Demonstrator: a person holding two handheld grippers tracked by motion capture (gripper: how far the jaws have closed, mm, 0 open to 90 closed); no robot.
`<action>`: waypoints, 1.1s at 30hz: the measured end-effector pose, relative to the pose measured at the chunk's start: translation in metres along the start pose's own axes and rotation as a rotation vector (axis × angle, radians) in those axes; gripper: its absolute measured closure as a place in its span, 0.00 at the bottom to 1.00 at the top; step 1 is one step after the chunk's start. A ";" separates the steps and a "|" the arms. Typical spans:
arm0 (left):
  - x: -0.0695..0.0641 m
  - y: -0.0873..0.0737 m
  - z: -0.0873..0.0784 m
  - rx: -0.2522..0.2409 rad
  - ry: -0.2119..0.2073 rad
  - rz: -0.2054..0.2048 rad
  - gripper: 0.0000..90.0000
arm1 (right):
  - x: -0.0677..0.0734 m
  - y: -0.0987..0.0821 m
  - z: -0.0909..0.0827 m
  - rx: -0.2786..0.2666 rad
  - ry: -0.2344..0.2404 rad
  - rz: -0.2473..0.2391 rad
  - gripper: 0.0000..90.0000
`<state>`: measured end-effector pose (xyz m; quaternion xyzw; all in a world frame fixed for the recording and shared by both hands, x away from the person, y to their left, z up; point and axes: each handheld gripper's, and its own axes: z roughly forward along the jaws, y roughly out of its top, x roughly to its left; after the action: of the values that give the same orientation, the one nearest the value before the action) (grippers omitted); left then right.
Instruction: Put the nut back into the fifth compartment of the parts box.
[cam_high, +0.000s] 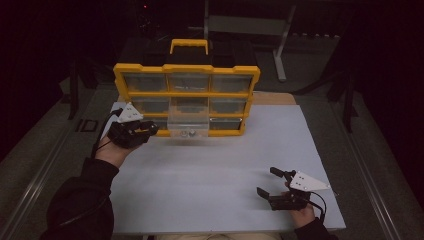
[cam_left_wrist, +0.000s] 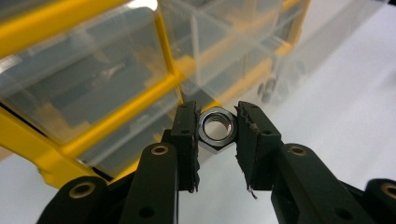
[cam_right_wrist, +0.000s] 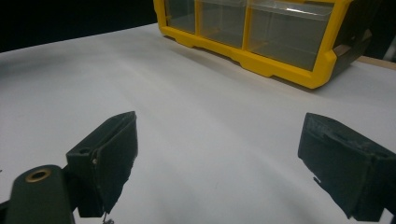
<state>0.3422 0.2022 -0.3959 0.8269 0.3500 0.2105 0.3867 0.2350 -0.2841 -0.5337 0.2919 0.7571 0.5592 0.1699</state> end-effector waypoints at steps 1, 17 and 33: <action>0.001 0.003 -0.001 -0.003 0.003 0.003 0.76 | 0.000 0.000 0.000 0.000 -0.001 0.000 0.14; -0.002 0.042 -0.013 -0.082 0.019 -0.003 0.76 | 0.000 0.000 0.000 0.004 0.000 0.002 0.14; -0.030 0.065 0.012 -0.111 0.006 -0.032 0.76 | 0.000 0.000 0.000 0.001 0.000 0.001 0.14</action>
<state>0.3565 0.1446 -0.3541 0.7977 0.3522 0.2259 0.4342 0.2353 -0.2843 -0.5340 0.2924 0.7571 0.5591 0.1696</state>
